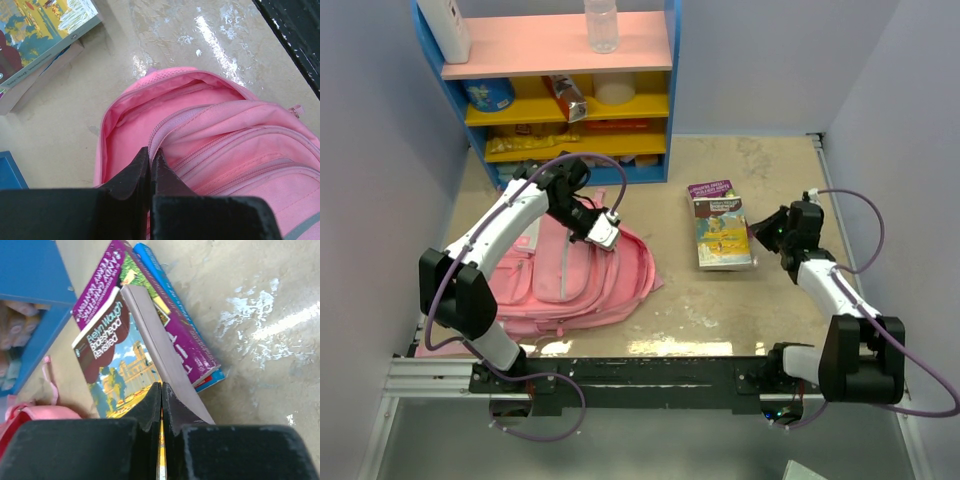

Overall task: Pack the student bag
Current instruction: Pick up the book from the center of the board.

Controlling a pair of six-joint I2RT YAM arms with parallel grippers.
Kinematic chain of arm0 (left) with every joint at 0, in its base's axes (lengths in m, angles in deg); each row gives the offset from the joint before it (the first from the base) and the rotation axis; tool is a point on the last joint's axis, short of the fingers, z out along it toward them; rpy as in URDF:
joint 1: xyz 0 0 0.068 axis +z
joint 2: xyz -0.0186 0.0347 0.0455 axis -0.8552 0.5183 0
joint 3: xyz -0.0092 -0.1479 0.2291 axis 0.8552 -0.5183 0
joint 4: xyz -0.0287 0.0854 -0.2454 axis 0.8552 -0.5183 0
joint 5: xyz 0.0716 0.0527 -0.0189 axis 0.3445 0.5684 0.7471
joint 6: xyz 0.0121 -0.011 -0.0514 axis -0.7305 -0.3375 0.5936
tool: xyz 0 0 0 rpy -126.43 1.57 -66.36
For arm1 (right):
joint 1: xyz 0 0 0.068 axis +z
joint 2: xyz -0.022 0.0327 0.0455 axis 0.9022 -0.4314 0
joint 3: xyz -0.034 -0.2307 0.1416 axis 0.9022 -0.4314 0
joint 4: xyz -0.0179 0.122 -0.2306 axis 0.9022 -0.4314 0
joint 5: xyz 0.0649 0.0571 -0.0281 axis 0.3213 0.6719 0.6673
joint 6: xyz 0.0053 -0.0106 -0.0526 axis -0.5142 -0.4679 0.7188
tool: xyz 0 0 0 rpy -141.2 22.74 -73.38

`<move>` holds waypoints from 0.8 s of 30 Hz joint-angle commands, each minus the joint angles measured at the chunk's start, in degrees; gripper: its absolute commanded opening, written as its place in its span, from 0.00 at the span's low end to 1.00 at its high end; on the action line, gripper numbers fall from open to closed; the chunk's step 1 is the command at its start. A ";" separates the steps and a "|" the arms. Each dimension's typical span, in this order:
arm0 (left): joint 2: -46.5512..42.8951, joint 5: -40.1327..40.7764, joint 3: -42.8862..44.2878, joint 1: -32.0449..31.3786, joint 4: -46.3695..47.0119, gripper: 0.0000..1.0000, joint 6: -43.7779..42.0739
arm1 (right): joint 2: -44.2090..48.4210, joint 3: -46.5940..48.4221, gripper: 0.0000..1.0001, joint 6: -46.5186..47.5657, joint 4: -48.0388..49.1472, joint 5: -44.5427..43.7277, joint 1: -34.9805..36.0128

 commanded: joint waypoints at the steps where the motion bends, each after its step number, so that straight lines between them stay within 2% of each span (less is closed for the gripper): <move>1: -2.90 -4.89 0.47 -0.49 1.13 0.00 -0.27 | -1.76 0.52 0.17 1.58 2.21 -2.79 -0.03; 2: -2.90 -4.89 0.38 -0.40 1.22 0.00 -0.27 | -2.20 -0.10 0.31 1.67 2.21 -2.61 -0.03; 3: -2.90 -4.97 0.29 -0.40 1.31 0.00 -0.36 | -2.46 -0.54 0.56 2.36 2.39 -2.09 -0.03; 5: -2.72 -5.32 0.38 -0.40 1.13 0.00 -0.27 | -3.43 -0.81 0.73 3.07 1.08 -0.68 -0.03; 7: -2.55 -5.41 0.47 -0.49 1.13 0.00 -0.27 | -4.40 -0.72 0.97 3.68 -0.50 -0.76 -0.03; 12: -2.64 -5.15 0.73 -0.49 0.87 0.00 -0.27 | -5.10 -2.92 0.99 2.29 2.39 3.62 -0.03; 24: -2.64 -5.06 1.61 -0.75 0.61 0.00 0.34 | -15.73 -6.26 0.99 -0.18 9.42 12.15 -0.29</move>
